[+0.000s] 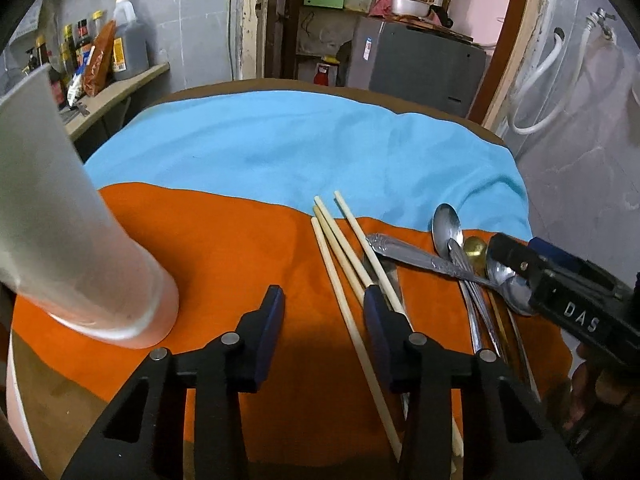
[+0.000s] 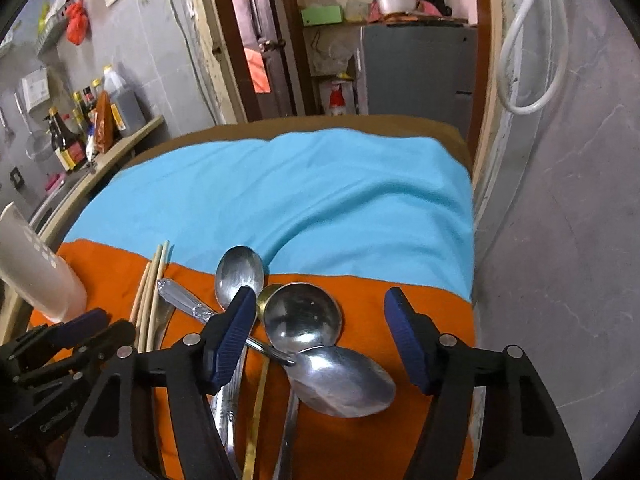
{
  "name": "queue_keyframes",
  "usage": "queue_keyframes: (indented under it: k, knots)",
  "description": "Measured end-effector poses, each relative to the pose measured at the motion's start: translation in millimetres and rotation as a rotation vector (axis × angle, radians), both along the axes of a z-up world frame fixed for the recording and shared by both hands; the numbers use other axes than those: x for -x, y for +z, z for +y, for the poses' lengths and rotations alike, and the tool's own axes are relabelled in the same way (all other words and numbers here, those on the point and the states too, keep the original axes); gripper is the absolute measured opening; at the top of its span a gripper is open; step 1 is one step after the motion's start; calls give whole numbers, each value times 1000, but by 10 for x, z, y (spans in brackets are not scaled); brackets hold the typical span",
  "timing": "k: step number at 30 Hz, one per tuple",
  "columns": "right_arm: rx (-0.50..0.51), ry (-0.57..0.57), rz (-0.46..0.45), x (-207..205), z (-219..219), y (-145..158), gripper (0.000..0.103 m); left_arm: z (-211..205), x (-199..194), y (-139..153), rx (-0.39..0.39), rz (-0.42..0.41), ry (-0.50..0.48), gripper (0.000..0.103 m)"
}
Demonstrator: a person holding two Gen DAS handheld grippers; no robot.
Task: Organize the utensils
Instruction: 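Move the left tool over the chopsticks while the right tool moves over the metal ladle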
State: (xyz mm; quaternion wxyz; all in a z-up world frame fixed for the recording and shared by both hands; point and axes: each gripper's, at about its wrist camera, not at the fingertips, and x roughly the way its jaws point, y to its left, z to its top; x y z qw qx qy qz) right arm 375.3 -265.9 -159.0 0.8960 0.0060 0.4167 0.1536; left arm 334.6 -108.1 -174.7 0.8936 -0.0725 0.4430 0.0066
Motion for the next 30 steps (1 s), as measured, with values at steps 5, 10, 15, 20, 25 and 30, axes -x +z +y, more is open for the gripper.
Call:
queue_keyframes:
  k: [5, 10, 15, 20, 25, 30]
  knots:
    - [-4, 8, 20, -30, 17, -42, 62, 73, -86, -23, 19, 29, 9, 17]
    - [2, 11, 35, -51, 42, -58, 62, 58, -53, -8, 5, 33, -1, 15]
    - [37, 11, 51, -89, 93, -109, 62, 61, -128, -32, 22, 54, 11, 17]
    - [72, 5, 59, -112, 142, -143, 62, 1, -159, -36, -17, 68, 7, 17]
    - [89, -2, 58, -107, 152, -152, 60, -24, -172, -46, -33, 70, 12, 17]
    - [83, -2, 56, -108, 159, -150, 58, -54, -173, -54, -55, 70, 13, 16]
